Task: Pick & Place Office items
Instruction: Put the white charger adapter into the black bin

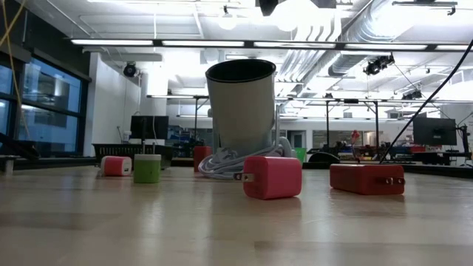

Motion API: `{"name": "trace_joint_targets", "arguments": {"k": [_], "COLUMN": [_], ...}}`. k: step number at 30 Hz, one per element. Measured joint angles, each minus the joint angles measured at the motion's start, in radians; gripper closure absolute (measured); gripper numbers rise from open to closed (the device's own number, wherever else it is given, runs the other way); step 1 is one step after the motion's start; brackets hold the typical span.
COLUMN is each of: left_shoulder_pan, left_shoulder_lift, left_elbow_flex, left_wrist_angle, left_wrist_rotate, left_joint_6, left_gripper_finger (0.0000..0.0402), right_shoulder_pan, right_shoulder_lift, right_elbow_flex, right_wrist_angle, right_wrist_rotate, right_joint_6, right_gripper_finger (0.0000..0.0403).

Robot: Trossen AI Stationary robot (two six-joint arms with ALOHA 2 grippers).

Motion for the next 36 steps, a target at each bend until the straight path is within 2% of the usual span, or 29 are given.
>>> {"name": "trace_joint_targets", "arguments": {"k": [7,13,18,21,36], "left_shoulder_pan": [0.173,0.290,0.317,0.318,0.370], "left_shoulder_lift": [0.023,0.050,0.061,0.061,0.061], "left_elbow_flex": [0.000,0.000,0.000,0.000,0.000], "left_wrist_angle": [0.121,0.336,0.505,0.568,0.659], "left_wrist_rotate": [-0.025,-0.011,0.080,0.098,0.087], "left_joint_6": [0.118,0.312,0.489,0.546,0.594], "left_gripper_finger": [0.0174,0.0174,0.0174,0.0174,0.0174], "right_shoulder_pan": [0.024,0.046,0.058,0.058,0.065], "right_shoulder_lift": [0.000,0.000,0.000,0.000,0.000], "right_elbow_flex": [0.000,0.000,0.000,0.000,0.000], "right_wrist_angle": [0.003,0.031,0.071,0.094,0.179], "right_wrist_rotate": [0.000,0.003,0.003,0.003,-0.029], "right_joint_6": [-0.003,-0.033,-0.065,-0.085,-0.162], "right_gripper_finger": [0.0288,0.0288,0.0288,0.0288,0.0288]}}
